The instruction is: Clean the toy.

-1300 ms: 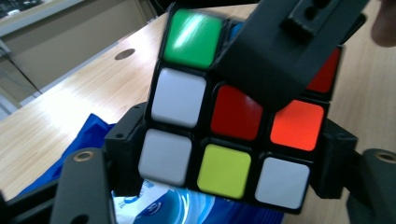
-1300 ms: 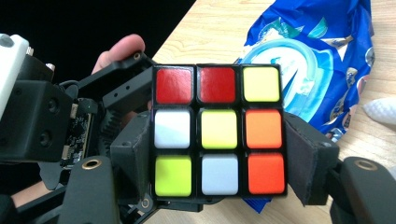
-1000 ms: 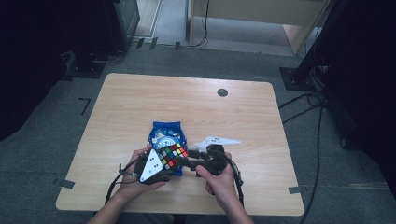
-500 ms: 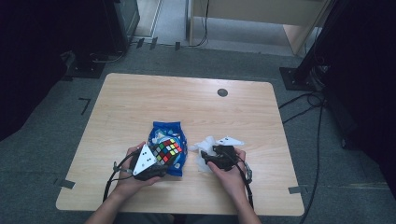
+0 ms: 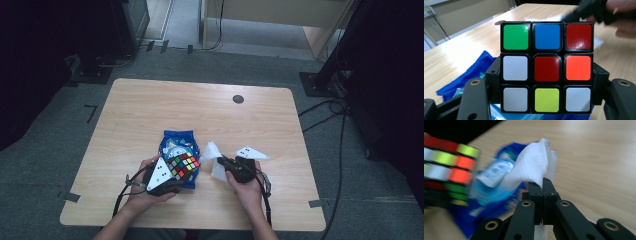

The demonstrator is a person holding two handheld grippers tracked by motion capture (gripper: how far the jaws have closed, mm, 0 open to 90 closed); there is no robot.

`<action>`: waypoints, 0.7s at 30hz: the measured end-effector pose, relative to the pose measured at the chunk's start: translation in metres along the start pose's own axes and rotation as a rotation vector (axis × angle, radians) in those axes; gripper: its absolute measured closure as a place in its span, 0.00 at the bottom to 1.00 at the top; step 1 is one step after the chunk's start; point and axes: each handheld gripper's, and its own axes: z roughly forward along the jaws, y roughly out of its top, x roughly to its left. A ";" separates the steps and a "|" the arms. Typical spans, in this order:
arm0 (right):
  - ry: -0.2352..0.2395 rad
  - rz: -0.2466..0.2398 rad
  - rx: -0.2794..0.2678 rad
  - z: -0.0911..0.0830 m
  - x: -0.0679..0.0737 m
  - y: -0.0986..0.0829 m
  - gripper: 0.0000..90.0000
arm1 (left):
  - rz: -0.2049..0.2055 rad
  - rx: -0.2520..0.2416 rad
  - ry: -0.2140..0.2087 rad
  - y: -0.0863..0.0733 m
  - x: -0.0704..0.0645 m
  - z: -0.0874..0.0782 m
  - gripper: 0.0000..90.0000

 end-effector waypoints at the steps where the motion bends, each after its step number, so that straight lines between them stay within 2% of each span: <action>1: 0.022 -0.015 -0.018 -0.002 0.008 0.003 1.00 | 0.011 0.004 -0.009 0.000 -0.003 0.002 0.38; 2: 0.074 -0.034 -0.039 -0.004 0.023 0.009 1.00 | 0.017 0.007 -0.014 0.000 -0.004 0.003 0.38; 3: 0.074 -0.034 -0.039 -0.004 0.023 0.009 1.00 | 0.024 0.010 -0.021 0.000 -0.007 0.003 0.38; 4: 0.101 -0.035 -0.045 -0.004 0.029 0.011 1.00 | 0.029 0.009 -0.030 0.001 -0.009 0.004 0.38; 5: 0.151 -0.031 -0.048 -0.004 0.039 0.013 1.00 | 0.036 0.007 -0.038 0.001 -0.011 0.004 0.38; 6: 0.151 -0.031 -0.048 -0.004 0.039 0.013 1.00 | 0.043 0.007 -0.043 0.002 -0.013 0.005 0.38; 7: 0.188 -0.016 -0.039 -0.001 0.045 0.014 1.00 | 0.046 0.006 -0.049 0.002 -0.014 0.005 0.38; 9: 0.204 -0.008 -0.040 0.000 0.047 0.013 1.00 | 0.056 0.013 -0.055 0.002 -0.017 0.006 0.38; 13: 0.310 0.040 -0.053 0.000 0.053 0.014 1.00 | 0.063 0.019 -0.055 0.001 -0.018 0.008 0.38; 17: 0.390 -0.031 -0.055 -0.006 0.067 0.021 0.99 | 0.027 0.010 -0.023 0.002 -0.010 0.005 0.38; 19: 0.398 -0.060 -0.045 -0.008 0.071 0.021 0.99 | 0.000 0.001 -0.010 0.002 -0.004 0.002 0.38; 21: 0.407 -0.055 -0.053 -0.007 0.070 0.021 0.99 | -0.005 0.004 0.005 0.001 0.001 0.000 0.38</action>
